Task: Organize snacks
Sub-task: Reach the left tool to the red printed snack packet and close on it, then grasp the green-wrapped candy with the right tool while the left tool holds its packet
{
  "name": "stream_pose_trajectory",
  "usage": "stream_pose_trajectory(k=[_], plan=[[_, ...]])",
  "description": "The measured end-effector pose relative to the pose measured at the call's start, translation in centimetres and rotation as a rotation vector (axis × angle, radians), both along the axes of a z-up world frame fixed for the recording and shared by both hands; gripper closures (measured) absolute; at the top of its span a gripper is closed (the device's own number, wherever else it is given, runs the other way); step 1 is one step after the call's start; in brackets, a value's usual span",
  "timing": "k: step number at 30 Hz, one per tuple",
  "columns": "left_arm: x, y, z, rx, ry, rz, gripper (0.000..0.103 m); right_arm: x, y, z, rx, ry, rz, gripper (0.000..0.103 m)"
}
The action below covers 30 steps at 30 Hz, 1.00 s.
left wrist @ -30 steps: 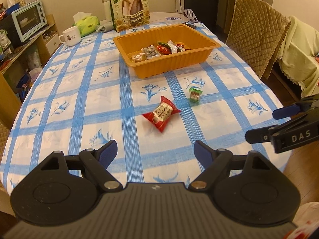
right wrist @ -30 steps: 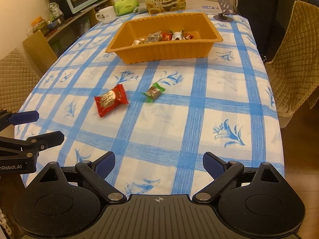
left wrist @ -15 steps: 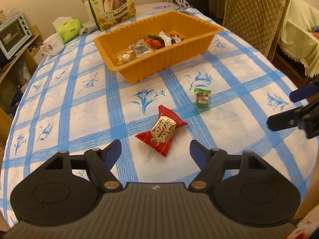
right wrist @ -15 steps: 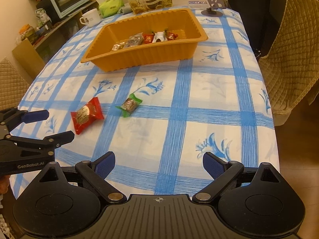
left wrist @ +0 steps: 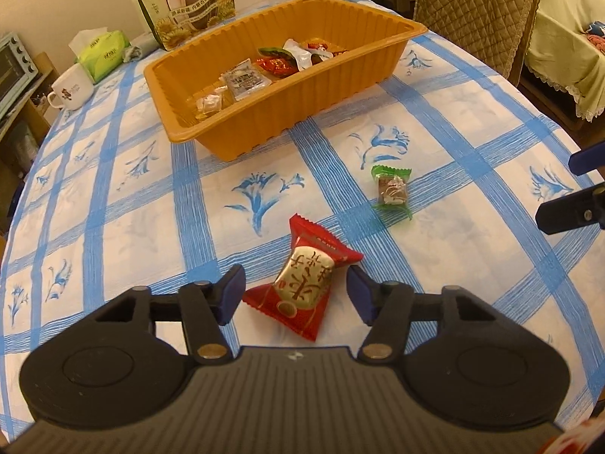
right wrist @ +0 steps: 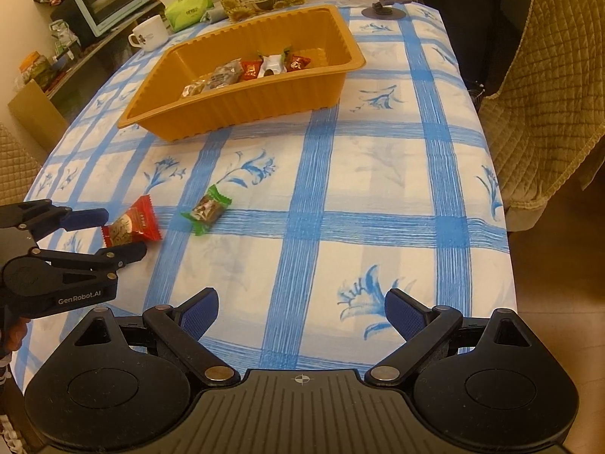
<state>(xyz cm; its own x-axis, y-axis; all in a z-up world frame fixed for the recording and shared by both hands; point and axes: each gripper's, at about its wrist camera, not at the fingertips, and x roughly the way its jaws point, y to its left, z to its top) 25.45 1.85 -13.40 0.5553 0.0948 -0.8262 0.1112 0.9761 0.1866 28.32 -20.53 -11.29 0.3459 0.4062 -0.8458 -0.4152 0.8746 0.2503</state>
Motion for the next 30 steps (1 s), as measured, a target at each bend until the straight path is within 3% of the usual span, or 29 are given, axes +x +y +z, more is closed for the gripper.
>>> stream_pose_trajectory(k=[4, 6, 8, 18, 23, 27, 30], plan=[[0.5, 0.1, -0.1, -0.017, 0.012, 0.002, 0.058, 0.6, 0.1, -0.1, 0.002, 0.002, 0.002, 0.009], [0.6, 0.2, -0.2, -0.026, 0.019, 0.008, 0.071, 0.9, 0.2, -0.2, 0.005, 0.002, 0.006, 0.009], [0.6, 0.5, -0.2, -0.046, 0.023, 0.020, 0.077, 1.2, 0.5, -0.1, 0.008, -0.002, 0.013, 0.009], [-1.1, 3.7, 1.6, -0.125, 0.000, 0.183, 0.079, 2.3, 3.7, -0.2, 0.071, -0.035, 0.105, 0.009], [-2.6, 6.1, 2.7, -0.136, -0.019, 0.281, 0.079, 3.0, 6.0, -0.9, 0.129, -0.027, 0.155, 0.026], [-4.0, 7.8, 3.3, -0.132, -0.030, 0.350, 0.079, 4.0, 7.3, -1.6, 0.167, -0.002, 0.141, 0.046], [-5.0, 8.6, 3.5, -0.129, -0.031, 0.393, 0.079, 4.7, 7.9, -2.1, 0.173, 0.006, 0.107, 0.052]])
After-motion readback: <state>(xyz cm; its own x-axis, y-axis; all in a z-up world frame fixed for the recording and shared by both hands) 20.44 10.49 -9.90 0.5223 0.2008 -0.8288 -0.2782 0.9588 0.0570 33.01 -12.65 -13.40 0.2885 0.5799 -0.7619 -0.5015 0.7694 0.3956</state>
